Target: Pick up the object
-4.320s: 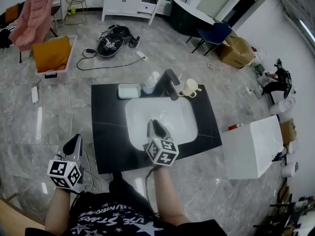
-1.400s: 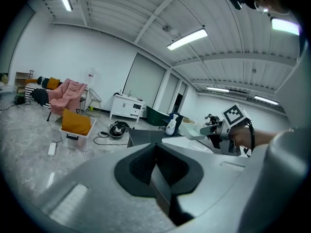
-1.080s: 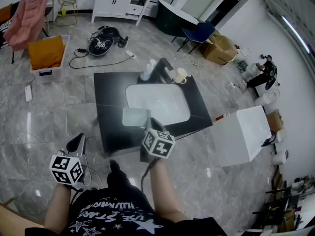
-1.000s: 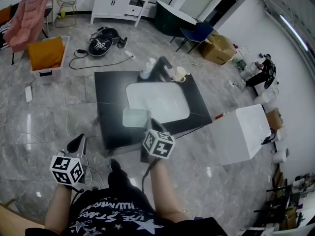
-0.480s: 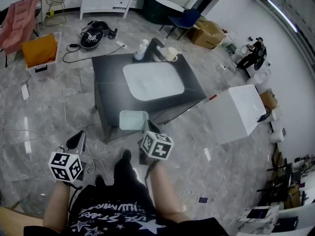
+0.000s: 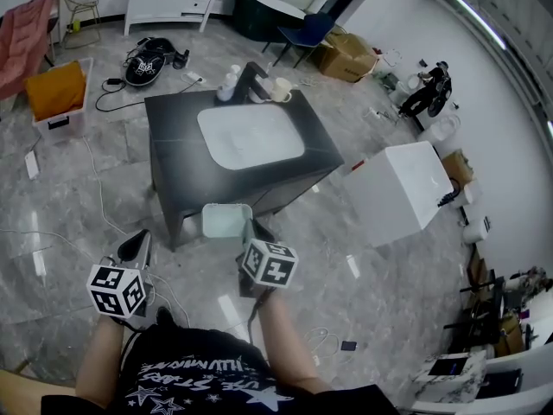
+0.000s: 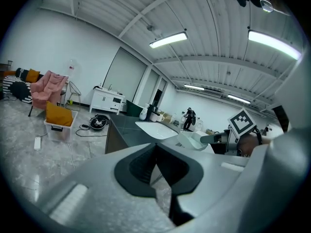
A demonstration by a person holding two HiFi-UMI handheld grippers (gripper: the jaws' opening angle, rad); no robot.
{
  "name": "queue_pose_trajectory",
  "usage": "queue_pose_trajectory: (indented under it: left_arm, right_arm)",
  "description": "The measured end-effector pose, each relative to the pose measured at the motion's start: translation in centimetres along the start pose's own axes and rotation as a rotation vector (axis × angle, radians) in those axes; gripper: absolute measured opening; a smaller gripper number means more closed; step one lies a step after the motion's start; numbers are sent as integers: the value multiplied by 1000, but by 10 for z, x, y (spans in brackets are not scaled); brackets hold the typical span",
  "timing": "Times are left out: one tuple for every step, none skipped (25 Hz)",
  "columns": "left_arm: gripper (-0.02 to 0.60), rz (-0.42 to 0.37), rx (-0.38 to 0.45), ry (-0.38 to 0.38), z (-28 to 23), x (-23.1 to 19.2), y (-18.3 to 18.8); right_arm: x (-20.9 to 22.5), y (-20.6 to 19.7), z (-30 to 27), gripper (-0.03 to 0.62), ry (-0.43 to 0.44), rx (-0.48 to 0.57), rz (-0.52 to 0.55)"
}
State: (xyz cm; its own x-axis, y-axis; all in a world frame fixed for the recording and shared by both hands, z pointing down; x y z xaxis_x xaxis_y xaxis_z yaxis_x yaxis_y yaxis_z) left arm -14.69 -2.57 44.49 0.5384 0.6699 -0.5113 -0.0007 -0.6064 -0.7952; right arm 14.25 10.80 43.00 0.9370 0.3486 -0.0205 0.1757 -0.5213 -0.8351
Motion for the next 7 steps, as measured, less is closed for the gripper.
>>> queue_pose_trajectory:
  left_arm:
    - [9,1,-7,3,-1,3,-4]
    - [9,3,-13,6,-2,6,-7]
    - [9,6,-18,9,-3,10,-11]
    - [9,10,-21,11,-4,14,-14]
    - [9,12,-23,12,-4,19,-17]
    - [9,13,-25,14,-5,24,-20]
    - [9,13,-27,16,-5,29,-23]
  right_arm:
    - [2,-4,2,18,5,-6,-4]
    - [5,-8,4,18,9,-10,-5]
    - [8,-11,6,18,11,-13,-5]
    - [13,-13,8,18,13,-13,-6]
    - [17,-15,11,18,14,-11,-7]
    - [22,-18,14,18,15,-10,-9]
    - [27,-20,17,18,16,-8,-11]
Point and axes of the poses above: the fingertips, and each gripper's own axes: z backward along the fingers, x to its right, y out of its top, the point moved 9 cm from there along z, backward along the fingers, and after that the axes turned 13 degrees about z, right-handed, at the moved point
